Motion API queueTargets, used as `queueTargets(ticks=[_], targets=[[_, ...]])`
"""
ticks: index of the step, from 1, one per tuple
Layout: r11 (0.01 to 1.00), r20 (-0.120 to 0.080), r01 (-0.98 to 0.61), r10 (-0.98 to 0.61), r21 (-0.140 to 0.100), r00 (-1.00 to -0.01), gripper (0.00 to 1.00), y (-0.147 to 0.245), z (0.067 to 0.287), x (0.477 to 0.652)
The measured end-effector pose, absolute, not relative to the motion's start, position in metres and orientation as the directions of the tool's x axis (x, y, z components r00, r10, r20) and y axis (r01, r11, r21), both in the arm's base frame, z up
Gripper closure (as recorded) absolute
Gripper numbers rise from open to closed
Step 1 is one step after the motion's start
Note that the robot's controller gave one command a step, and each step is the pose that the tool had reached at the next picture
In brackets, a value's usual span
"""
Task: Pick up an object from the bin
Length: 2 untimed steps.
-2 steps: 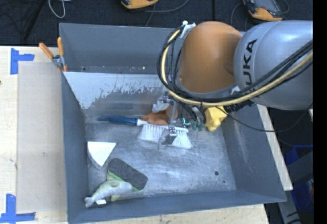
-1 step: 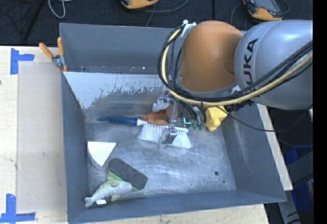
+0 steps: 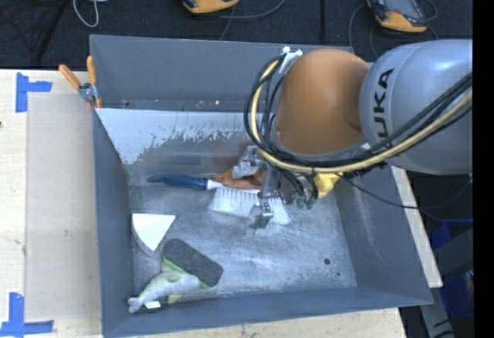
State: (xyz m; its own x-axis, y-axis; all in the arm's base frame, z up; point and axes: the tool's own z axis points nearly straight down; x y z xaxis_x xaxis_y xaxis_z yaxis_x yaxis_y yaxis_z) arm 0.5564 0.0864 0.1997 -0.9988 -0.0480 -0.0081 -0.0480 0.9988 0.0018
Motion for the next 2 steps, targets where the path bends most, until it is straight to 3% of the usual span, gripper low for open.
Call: queueTargets(ticks=[1, 2], targets=[[0.999, 0.011, -0.051, -0.051, -0.001, -0.999, 0.0, 0.089, 0.201, 0.552], [1.0, -0.013, -0.013, -0.013, 0.002, -1.0, 0.0, 0.086, 0.178, 0.582]])
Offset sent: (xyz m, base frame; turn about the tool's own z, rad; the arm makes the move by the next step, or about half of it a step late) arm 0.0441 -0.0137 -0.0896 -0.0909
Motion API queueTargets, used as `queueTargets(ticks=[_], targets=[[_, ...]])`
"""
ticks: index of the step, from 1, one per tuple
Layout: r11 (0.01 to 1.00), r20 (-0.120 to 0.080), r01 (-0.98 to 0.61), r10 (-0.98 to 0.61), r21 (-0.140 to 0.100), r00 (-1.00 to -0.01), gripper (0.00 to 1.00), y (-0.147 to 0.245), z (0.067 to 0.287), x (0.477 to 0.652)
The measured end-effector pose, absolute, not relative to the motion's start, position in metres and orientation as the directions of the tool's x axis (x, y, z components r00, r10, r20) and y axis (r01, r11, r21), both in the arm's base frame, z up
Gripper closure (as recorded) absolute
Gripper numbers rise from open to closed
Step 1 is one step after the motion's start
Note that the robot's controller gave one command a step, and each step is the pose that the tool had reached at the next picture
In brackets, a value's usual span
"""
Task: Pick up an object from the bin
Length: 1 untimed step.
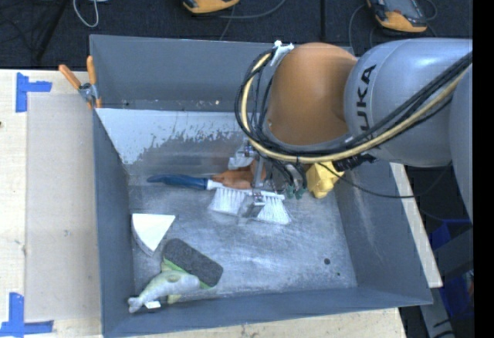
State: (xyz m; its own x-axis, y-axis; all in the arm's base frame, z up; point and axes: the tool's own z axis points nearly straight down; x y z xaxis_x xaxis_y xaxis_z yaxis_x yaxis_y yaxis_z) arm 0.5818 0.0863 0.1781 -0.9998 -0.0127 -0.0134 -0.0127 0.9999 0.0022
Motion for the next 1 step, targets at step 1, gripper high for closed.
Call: queueTargets(ticks=[1], targets=[[0.993, 0.012, -0.118, -0.118, 0.002, -0.993, 0.0, 0.0449, 0.158, 0.5835]])
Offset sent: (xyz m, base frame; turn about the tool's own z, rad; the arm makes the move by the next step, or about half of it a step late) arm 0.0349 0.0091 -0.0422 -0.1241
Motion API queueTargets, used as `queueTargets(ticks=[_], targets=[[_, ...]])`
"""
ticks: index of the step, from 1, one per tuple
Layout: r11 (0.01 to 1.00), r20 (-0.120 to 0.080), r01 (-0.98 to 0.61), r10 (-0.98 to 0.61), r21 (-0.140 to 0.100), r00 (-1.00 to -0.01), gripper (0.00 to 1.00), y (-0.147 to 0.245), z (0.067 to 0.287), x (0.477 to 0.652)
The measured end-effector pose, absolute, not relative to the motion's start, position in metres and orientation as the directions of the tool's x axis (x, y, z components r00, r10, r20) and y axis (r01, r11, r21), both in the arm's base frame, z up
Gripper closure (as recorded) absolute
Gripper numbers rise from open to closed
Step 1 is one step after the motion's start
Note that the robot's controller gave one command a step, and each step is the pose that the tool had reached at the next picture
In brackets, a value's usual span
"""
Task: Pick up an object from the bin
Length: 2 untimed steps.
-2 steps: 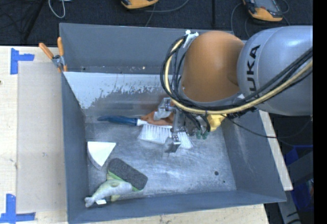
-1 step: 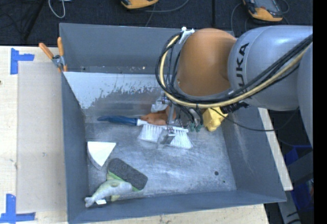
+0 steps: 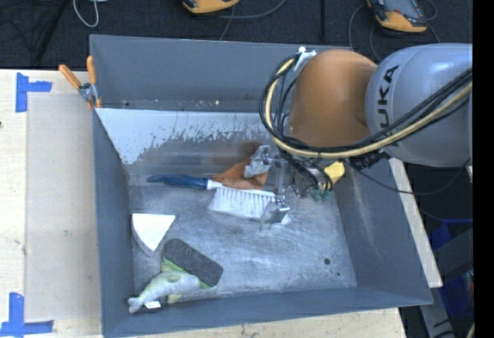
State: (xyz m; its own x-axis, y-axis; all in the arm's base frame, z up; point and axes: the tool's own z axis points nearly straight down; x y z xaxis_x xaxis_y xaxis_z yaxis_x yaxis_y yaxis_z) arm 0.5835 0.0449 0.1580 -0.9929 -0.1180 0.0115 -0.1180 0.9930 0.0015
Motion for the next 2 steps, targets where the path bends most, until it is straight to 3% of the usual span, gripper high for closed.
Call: queueTargets(ticks=[1, 2], targets=[[0.993, -0.006, -0.119, -0.119, -0.005, -0.993, 0.0, 0.037, 0.162, 0.599], [0.983, 0.003, -0.185, -0.185, 0.001, -0.983, 1.0, 0.094, 0.086, 0.59]])
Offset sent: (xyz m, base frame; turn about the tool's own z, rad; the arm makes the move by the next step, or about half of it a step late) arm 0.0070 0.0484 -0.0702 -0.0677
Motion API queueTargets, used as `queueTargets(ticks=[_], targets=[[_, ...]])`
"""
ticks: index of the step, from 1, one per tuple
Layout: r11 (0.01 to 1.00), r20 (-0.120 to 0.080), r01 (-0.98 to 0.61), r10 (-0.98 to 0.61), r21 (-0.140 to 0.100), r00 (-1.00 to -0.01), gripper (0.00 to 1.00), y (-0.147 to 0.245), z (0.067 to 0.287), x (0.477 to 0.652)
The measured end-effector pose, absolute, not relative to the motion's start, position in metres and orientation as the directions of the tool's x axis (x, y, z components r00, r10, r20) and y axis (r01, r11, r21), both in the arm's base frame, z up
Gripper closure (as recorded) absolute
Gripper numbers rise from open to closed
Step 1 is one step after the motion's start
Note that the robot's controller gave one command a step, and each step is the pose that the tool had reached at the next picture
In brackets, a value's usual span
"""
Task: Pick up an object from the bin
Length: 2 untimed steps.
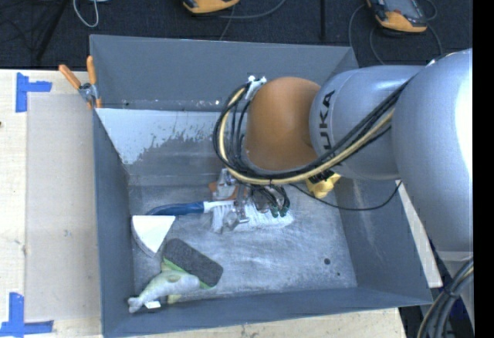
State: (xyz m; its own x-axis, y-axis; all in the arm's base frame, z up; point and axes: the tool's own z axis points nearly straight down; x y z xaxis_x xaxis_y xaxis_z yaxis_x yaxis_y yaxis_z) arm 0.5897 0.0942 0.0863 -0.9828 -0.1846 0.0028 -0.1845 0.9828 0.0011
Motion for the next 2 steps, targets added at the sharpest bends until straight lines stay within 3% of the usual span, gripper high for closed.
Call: queueTargets(ticks=[1, 2], targets=[[0.983, 0.003, -0.184, -0.184, 0.001, -0.983, 1.0, 0.094, 0.086, 0.59], [0.983, 0.01, -0.183, -0.183, 0.001, -0.983, 1.0, 0.092, 0.129, 0.589]])
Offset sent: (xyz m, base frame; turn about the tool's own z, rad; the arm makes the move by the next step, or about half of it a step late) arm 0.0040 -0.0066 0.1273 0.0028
